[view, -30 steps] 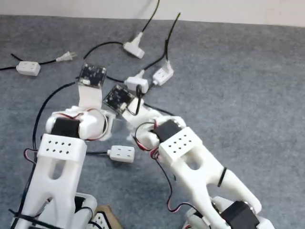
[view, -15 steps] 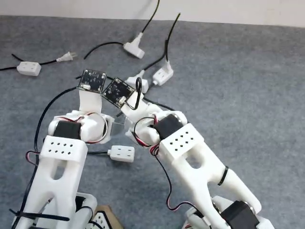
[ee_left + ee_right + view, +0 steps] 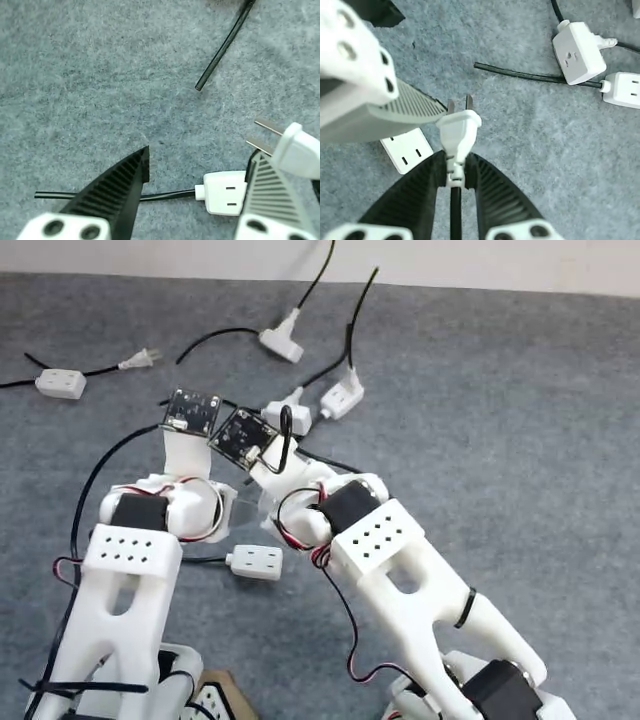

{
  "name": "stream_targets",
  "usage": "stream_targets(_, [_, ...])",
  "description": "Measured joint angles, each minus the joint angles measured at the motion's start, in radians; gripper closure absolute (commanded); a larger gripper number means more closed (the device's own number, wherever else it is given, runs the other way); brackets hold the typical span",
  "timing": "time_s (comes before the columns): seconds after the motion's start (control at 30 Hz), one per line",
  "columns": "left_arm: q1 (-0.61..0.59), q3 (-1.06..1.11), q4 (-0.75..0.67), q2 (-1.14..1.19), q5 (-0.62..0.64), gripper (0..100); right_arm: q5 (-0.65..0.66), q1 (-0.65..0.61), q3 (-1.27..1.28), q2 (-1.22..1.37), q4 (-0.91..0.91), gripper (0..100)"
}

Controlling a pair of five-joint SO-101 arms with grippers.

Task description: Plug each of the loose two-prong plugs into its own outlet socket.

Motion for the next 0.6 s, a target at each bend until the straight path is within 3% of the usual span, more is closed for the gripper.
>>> stream_targets(0.6, [-0.064,-0.084,0.0,0.003,-0.002,68,-0.006,-0.009,0.023,0.0,0.058,99.1])
